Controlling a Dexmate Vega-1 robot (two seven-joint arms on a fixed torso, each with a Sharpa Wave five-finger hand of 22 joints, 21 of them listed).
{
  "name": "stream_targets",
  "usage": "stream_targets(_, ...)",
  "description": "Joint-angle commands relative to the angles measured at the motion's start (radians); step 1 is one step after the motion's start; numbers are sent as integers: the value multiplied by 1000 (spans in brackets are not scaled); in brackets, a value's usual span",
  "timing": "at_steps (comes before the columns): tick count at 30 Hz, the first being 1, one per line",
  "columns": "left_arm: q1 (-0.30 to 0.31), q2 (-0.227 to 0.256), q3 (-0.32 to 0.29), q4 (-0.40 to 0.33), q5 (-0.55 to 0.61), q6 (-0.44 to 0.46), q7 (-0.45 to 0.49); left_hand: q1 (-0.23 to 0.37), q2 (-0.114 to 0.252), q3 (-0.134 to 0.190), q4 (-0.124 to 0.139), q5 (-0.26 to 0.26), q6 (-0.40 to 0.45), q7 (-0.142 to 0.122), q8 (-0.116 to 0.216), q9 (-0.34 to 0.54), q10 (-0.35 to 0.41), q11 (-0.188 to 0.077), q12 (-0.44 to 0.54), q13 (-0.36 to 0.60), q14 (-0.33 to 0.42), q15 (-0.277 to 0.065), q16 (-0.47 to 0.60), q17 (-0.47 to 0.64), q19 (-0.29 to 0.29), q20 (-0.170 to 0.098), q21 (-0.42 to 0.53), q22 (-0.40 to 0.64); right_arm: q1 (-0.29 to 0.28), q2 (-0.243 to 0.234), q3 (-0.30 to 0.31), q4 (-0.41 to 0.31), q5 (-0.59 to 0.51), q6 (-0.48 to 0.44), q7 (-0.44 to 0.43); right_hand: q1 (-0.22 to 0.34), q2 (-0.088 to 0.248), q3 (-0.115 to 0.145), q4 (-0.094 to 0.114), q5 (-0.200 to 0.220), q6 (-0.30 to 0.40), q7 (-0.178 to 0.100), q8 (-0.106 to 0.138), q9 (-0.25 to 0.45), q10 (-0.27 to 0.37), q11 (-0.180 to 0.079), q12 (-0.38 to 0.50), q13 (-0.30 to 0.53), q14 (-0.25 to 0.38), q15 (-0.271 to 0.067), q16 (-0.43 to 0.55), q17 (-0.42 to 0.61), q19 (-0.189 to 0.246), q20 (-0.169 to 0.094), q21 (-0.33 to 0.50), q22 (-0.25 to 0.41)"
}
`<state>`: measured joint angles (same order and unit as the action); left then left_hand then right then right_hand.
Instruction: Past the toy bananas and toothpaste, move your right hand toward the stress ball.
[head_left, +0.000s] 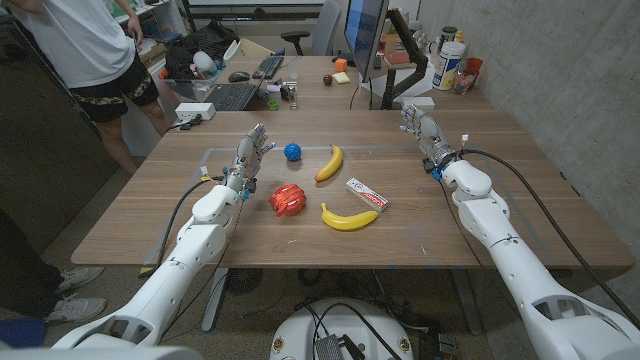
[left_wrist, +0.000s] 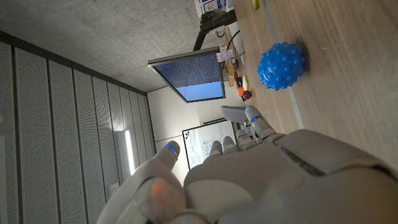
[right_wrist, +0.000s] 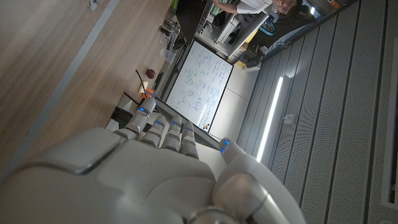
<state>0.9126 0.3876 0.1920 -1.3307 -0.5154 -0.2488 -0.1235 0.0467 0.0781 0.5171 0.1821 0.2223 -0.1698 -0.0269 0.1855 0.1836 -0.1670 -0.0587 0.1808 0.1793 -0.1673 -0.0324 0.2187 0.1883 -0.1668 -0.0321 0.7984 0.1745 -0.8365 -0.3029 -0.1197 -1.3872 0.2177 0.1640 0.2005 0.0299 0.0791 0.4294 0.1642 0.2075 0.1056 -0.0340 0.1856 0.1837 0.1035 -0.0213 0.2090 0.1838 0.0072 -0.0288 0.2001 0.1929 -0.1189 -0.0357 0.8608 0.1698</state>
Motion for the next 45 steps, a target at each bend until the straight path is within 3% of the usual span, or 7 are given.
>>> stream_targets(1,-1,-3,-3,1,3,-3,-5,-6,97,8,2,3,-24,2,4,2,-7,0,7,5,-24,-20,5,2,-39,-58,0,5,13,-12,-13,-23,-49,1,-8,12,98,4,-3,4,9,2,8,5,1,3,3,3,-9,-3,5,2,2,-51,-4,3)
stream_targets(45,-4,-5,-13,10,6,-2,-8,-8,97,9,3,2,-23,0,4,2,-9,1,7,5,-28,-17,4,2,-41,-55,-11,6,67,-25,-48,-33,-137,4,2,16,99,6,-4,3,11,1,8,5,1,0,3,3,-12,-3,6,2,3,-52,-19,3)
